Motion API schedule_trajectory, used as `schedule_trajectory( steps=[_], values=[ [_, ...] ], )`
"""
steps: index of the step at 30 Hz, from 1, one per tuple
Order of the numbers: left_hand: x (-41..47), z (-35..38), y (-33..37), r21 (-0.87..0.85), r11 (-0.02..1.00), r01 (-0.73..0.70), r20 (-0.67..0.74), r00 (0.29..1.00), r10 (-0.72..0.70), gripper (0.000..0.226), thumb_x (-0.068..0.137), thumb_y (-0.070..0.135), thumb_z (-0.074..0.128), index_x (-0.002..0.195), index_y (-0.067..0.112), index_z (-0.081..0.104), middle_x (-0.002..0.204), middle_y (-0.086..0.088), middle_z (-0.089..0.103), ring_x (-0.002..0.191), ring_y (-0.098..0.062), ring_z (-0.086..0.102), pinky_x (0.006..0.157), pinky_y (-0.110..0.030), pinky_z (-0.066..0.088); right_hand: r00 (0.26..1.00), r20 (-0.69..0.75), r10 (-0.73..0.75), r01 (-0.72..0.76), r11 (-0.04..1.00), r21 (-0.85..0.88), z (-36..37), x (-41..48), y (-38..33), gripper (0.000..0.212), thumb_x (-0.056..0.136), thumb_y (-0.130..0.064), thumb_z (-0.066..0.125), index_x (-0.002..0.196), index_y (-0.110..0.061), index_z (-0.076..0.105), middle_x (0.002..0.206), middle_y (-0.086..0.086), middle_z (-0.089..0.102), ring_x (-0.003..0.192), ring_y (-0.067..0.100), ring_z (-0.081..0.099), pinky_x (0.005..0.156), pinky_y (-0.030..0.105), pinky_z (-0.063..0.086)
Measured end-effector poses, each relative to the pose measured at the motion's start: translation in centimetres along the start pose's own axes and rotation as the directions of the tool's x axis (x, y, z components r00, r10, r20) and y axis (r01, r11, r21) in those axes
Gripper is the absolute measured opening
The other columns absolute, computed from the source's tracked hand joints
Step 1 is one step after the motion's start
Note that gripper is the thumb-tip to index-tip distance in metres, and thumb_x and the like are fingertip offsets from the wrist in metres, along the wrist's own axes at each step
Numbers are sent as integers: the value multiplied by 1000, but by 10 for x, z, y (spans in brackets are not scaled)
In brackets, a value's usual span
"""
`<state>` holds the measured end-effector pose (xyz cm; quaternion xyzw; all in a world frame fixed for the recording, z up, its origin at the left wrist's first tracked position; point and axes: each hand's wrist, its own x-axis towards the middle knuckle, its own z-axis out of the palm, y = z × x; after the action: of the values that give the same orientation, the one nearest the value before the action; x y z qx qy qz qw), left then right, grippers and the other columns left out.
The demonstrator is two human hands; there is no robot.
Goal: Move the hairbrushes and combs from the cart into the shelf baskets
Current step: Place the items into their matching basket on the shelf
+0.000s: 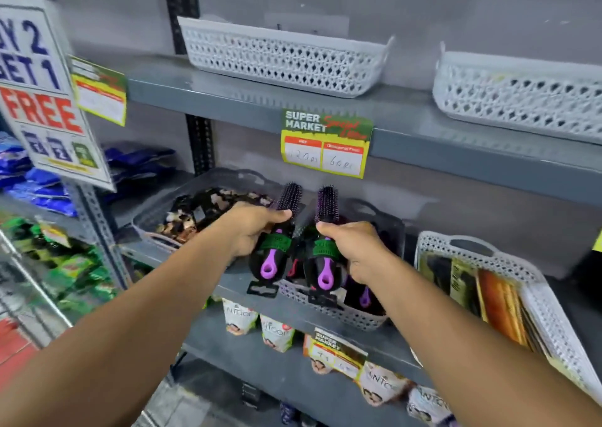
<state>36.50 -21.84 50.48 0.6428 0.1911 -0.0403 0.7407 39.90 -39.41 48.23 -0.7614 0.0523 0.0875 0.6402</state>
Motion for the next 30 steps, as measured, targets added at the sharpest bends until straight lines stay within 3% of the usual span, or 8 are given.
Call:
schedule_trajectory(
  steps=[6,10,14,17,20,22,27,30],
  values=[
    [29,18,2,50,997,61,44,997,-63,9,78,3,75,84,2,68,75,-12,67,68,-24,59,51,-32,58,996,-57,63,-62,998,23,-4,17,10,37,71,-27,83,90,3,70,98,16,73,96,29,68,95,43,51],
    [50,23,-2,90,993,75,58,995,-81,11,80,3,73,88,3,65,97,-14,65,84,-25,59,63,-35,54,990,-116,86,-83,996,32,-2,27,21,35,71,-27,84,87,-2,64,97,14,70,91,27,66,87,37,51],
    [68,27,-7,122,983,136,57,988,-144,36,81,3,72,113,-4,58,118,-24,63,109,-35,60,94,-53,49,981,-168,100,-98,995,21,2,40,27,36,73,-29,83,87,-4,61,91,11,65,85,24,62,83,34,48],
    [81,28,-11,142,977,157,45,985,-165,34,80,3,73,109,-10,62,110,-26,65,104,-37,63,86,-55,54,974,-197,116,-118,993,1,7,50,31,34,74,-29,82,85,-3,63,83,8,64,77,21,61,78,31,46],
    [95,30,-17,142,982,121,4,992,-123,13,76,1,76,82,-4,66,83,-17,67,68,-28,63,44,-35,56,964,-225,140,-144,990,-4,10,59,37,37,74,-29,82,91,-2,64,83,8,63,77,22,59,76,30,43],
    [102,31,-20,162,981,103,-21,995,-101,14,75,2,77,83,-3,66,80,-15,67,61,-23,59,32,-23,46,959,-233,161,-168,986,-9,11,65,40,41,75,-29,82,97,-1,64,90,10,63,82,24,58,77,31,42],
    [119,33,-29,249,966,73,-68,996,-58,52,73,6,80,119,-3,57,112,-20,67,92,-30,64,68,-39,56,942,-263,207,-218,976,-14,11,79,50,36,77,-28,80,92,-5,57,97,9,57,88,24,54,78,31,41],
    [129,36,-36,315,946,70,-85,995,-45,57,75,11,80,123,-6,54,119,-21,65,100,-28,64,85,-38,53,935,-282,216,-235,971,-35,10,84,57,33,77,-26,80,88,-8,55,97,9,57,87,23,53,78,30,40]
  ],
)
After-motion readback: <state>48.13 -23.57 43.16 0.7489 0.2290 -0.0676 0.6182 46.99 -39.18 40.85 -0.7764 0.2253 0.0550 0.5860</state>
